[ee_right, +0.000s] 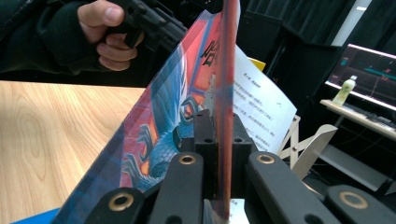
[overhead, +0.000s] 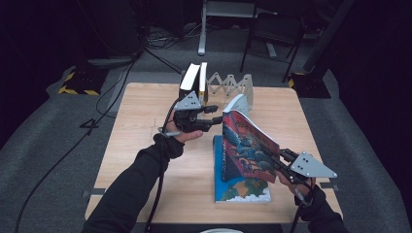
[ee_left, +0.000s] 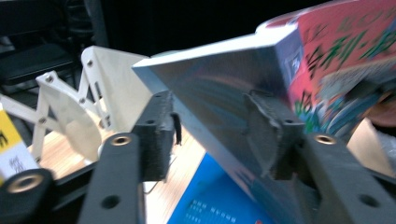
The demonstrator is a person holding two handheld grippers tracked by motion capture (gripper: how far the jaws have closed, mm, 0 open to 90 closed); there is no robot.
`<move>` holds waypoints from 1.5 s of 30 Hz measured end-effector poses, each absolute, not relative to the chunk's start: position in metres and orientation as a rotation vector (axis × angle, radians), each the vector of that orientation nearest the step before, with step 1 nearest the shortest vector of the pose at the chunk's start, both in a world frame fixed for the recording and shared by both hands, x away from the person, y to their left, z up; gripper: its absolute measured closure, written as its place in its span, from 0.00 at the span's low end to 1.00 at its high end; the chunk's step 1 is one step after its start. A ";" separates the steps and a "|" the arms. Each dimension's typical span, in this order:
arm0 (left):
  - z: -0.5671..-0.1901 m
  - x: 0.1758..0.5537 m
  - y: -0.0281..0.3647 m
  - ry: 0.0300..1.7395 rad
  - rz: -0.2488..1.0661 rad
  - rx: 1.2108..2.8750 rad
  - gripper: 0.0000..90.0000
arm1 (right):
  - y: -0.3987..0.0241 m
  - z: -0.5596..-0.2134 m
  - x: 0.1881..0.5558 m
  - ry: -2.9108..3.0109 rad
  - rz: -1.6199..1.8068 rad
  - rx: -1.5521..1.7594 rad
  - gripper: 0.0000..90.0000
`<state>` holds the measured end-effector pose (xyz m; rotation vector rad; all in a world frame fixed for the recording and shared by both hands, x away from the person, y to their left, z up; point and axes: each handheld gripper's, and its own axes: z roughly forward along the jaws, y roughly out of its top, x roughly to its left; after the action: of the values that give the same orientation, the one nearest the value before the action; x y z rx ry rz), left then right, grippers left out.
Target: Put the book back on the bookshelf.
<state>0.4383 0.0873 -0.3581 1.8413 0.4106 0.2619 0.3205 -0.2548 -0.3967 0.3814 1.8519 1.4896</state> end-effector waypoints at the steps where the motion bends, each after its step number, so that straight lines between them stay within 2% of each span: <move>1: -0.361 0.433 0.088 0.407 0.274 1.845 0.52 | -0.255 -0.397 0.319 1.857 1.490 0.381 0.96; 7: -0.381 0.411 0.089 0.396 0.237 1.890 0.38 | -0.256 -0.399 0.320 1.853 1.489 0.391 0.96; 15: -0.427 0.383 0.066 0.366 0.121 2.034 0.31 | -0.257 -0.400 0.320 1.853 1.486 0.400 0.96; 22: -0.447 0.374 0.042 0.334 0.064 2.128 0.34 | -0.258 -0.400 0.320 1.855 1.489 0.393 0.96; 31: -0.457 0.386 0.032 0.396 0.043 2.131 0.36 | -0.257 -0.400 0.318 1.858 1.488 0.381 0.96; 37: -0.453 0.394 0.025 0.403 0.082 2.096 0.34 | -0.257 -0.400 0.317 1.859 1.488 0.375 0.96; 45: -0.431 0.405 0.025 0.412 0.132 1.973 0.39 | -0.255 -0.399 0.315 1.865 1.486 0.356 0.95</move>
<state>0.4049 0.0248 -0.4305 1.9725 0.4121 0.1323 0.3154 -0.2551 -0.3985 0.3555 1.8653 1.4861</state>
